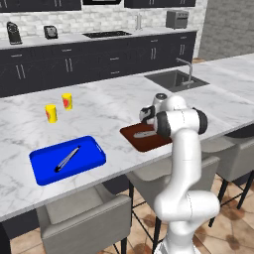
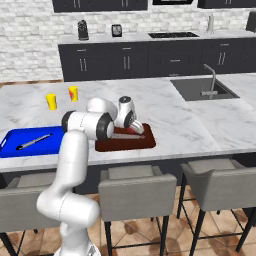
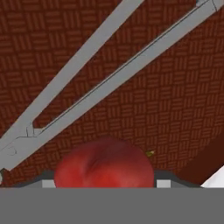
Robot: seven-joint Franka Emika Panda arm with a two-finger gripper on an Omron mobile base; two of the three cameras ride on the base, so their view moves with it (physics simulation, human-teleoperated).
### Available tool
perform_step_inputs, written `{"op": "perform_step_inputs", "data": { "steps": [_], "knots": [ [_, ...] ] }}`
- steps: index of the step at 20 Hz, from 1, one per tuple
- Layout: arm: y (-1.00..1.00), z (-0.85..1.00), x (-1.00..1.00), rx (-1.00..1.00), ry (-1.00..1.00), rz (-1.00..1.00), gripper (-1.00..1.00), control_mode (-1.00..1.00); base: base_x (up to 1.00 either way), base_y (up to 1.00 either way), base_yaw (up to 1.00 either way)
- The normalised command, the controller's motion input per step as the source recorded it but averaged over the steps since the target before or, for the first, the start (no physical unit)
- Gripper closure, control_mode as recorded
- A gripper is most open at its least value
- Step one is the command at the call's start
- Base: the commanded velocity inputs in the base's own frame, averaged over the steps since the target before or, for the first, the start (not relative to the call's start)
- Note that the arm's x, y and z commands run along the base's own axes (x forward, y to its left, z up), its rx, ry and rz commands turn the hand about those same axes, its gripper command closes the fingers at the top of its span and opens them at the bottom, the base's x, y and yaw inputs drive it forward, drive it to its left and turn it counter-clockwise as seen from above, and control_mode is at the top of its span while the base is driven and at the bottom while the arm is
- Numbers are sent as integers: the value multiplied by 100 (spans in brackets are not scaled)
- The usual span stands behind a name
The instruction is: Gather the sweet potato and bell pepper from the fridge and place them on a tray on the dining counter. Then gather the steaks from the fridge and place them on the other tray.
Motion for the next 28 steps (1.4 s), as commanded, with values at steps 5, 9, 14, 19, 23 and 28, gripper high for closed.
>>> {"op": "perform_step_inputs", "data": {
  "steps": [5, 9, 14, 19, 23, 28],
  "knots": [
    [0, -12, 8, -1, 0, -1, -100, -100, 0, 0, 0],
    [0, 0, -3, 0, -6, 0, -100, -100, 0, 0, 0],
    [0, 2, -20, 0, -17, 0, -100, -100, 0, 0, 0],
    [0, 21, -52, 0, -30, 0, -100, -100, 0, 0, 0],
    [13, 16, -76, -1, -38, 0, -100, -100, 0, 0, 0],
    [9, 31, -84, -1, -32, 0, -100, -100, 0, 0, 0]
  ]
}}
